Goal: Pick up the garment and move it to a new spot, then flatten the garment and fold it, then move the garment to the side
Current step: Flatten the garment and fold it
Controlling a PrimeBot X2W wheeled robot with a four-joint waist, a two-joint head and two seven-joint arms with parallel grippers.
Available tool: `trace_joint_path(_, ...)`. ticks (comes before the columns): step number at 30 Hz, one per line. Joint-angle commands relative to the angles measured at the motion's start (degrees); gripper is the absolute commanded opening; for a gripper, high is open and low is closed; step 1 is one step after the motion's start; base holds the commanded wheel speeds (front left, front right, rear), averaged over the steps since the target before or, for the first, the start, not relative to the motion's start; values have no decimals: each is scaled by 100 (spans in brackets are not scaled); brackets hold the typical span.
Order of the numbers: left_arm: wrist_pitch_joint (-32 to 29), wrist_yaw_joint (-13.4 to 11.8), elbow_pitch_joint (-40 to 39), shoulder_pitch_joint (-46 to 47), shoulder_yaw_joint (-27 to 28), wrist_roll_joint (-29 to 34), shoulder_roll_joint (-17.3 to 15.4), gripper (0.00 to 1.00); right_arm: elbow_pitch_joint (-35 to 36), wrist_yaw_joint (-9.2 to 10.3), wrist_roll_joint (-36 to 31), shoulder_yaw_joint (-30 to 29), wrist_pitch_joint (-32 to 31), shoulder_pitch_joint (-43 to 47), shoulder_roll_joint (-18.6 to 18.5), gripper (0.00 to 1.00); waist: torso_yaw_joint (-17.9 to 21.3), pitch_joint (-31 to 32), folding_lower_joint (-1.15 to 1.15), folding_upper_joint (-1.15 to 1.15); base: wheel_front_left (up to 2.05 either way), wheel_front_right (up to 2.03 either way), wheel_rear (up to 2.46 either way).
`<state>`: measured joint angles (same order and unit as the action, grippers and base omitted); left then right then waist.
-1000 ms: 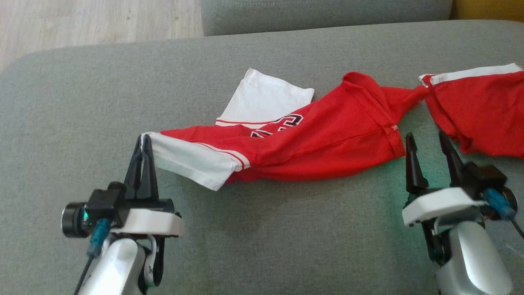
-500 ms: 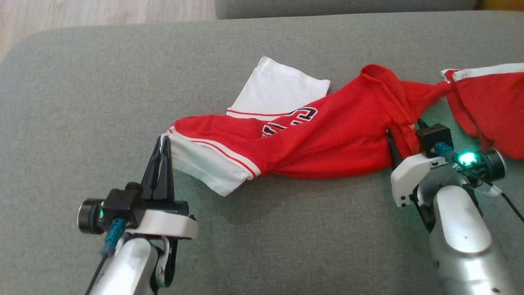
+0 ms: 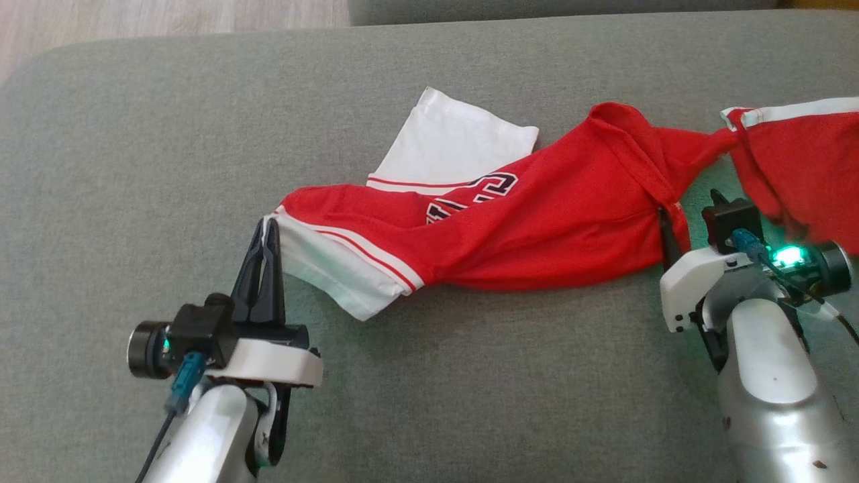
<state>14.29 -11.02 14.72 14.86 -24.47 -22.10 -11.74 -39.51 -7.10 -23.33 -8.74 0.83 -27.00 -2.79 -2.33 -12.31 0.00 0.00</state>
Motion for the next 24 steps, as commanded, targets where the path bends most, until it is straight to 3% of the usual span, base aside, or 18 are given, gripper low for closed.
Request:
trace_joint_path(1,67,9,-132,258,216,66,-49,0,128,-39,66,144,101,-206,-9,100,30,14,0,0,0,0,0)
trace_joint_path(2,68,11,-128,259,219,67,-48,0,110,-39,112,169,117,-208,-9,100,42,16,0,0,0,0,0)
trace_joint_path(3,68,13,-125,260,221,69,-49,0,91,-39,162,201,129,-212,-9,89,54,16,0,0,0,0,0)
trace_joint_path(5,69,20,-117,264,221,73,-51,0,57,-39,228,253,143,-222,-9,0,72,20,0,0,0,0,0)
trace_joint_path(16,70,-19,-72,144,356,50,-139,0,134,-39,1271,844,244,-19,-9,0,280,330,0,0,0,0,0)
trace_joint_path(24,70,-119,-306,-74,639,-31,-294,0,1356,-39,2701,1559,103,682,-9,0,657,681,0,0,0,0,0)
